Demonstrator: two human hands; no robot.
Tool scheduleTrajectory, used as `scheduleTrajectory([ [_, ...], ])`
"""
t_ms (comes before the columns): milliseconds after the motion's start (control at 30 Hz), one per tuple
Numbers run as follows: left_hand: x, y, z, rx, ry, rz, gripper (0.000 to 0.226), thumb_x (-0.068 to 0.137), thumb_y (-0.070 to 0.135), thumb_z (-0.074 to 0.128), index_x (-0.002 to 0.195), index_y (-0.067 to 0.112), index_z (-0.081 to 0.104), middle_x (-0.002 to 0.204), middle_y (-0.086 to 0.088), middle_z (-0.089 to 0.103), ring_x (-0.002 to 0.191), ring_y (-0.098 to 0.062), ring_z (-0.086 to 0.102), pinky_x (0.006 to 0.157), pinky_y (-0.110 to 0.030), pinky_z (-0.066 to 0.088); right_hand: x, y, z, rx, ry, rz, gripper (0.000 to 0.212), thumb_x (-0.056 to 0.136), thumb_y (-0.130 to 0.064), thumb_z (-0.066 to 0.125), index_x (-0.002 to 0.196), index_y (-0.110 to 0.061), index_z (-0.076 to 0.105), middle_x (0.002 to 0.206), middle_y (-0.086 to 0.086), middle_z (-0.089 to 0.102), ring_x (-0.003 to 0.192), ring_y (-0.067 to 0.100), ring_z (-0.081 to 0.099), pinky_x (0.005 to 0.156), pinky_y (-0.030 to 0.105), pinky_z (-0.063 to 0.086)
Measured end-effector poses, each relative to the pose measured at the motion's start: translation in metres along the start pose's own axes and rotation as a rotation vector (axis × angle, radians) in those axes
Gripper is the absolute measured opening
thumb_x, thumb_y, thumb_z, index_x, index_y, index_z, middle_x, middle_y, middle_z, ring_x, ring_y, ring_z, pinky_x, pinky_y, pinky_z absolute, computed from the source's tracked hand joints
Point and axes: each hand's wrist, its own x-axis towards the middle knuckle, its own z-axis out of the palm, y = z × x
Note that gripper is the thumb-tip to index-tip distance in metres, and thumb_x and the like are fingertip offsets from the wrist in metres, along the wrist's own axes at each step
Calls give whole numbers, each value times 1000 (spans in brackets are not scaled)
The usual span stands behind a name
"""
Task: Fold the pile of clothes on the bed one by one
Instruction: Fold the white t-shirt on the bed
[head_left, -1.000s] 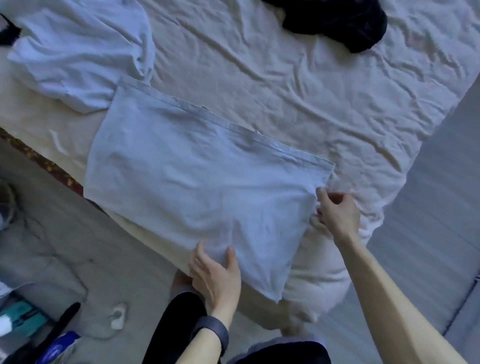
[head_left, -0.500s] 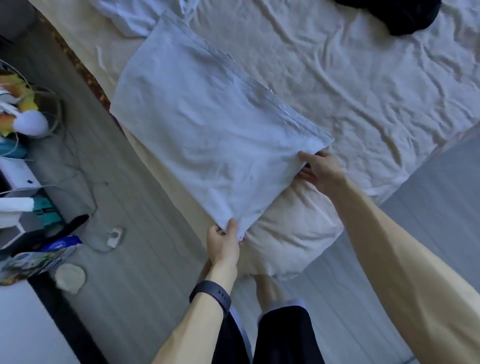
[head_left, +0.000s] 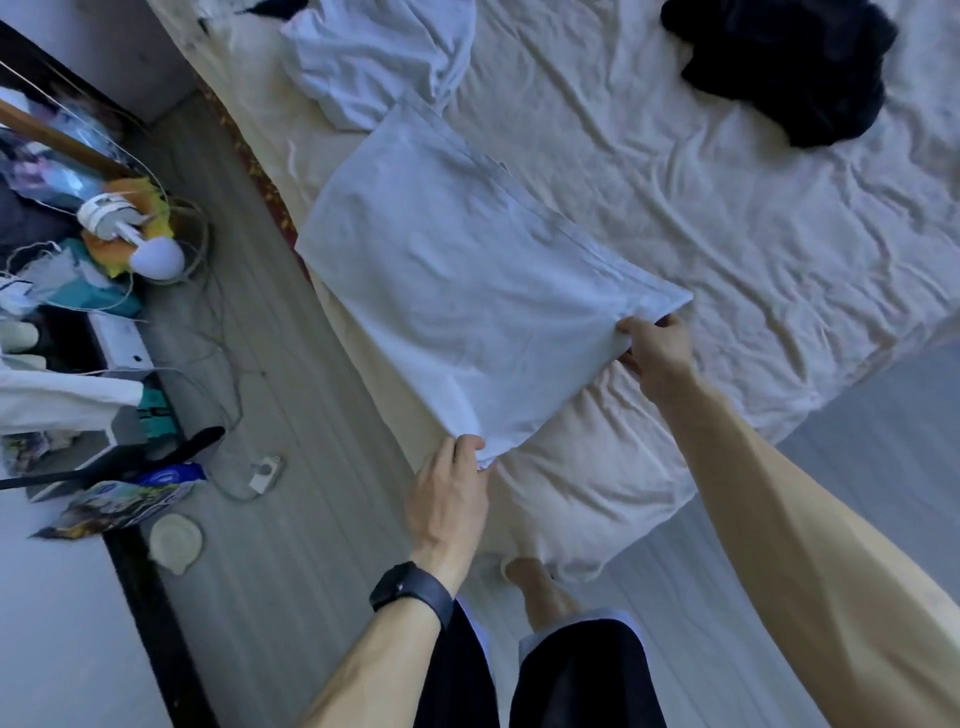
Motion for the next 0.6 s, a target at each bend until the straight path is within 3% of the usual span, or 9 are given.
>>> scheduleTrajectory([
  [133, -6, 2, -39, 199, 104, 139, 24, 67, 25, 90, 78, 20, 69, 75, 1, 59, 61, -25, 57, 43, -32, 42, -43, -26, -9, 9, 11, -73, 24, 84, 4, 62, 99, -14, 65, 98, 4, 70, 87, 22, 69, 72, 36, 61],
  [267, -25, 20, -80, 237, 109, 341, 14, 76, 34, 77, 76, 23, 69, 90, 3, 62, 74, -22, 58, 55, -32, 43, -93, -48, -45, -68, 116, -121, 15, 81, -6, 64, 90, -18, 65, 95, 5, 70, 87, 23, 68, 80, 45, 62],
  [367, -49, 41, -102, 167, 52, 468, 30, 88, 45, 51, 74, 25, 68, 71, 9, 61, 66, -16, 60, 56, -28, 46, -130, -52, -84, -117, 160, -117, 13, 85, -7, 63, 97, -12, 63, 94, 4, 68, 87, 25, 67, 79, 42, 60],
  [433, -65, 54, -108, 113, -6, 503, 33, 87, 47, 47, 71, 25, 66, 60, 10, 58, 56, -14, 57, 52, -24, 44, -147, -43, -112, -167, 211, -105, 13, 85, -9, 65, 98, -13, 63, 89, 2, 66, 85, 25, 66, 85, 45, 60],
  [500, -80, 63, -106, 100, -59, 550, 28, 85, 46, 54, 70, 25, 63, 54, 9, 55, 49, -13, 54, 49, -22, 39, -158, -25, -141, -233, 301, -71, 19, 79, -17, 69, 97, -16, 65, 92, 2, 68, 92, 29, 68, 89, 51, 59],
  [600, -97, 70, -99, 110, -164, 625, 23, 74, 38, 80, 72, 24, 62, 48, 9, 53, 42, -14, 48, 46, -20, 38, -170, 0, -168, -251, 366, -5, 26, 78, -18, 70, 103, -12, 65, 101, 8, 69, 95, 32, 68, 86, 51, 60],
])
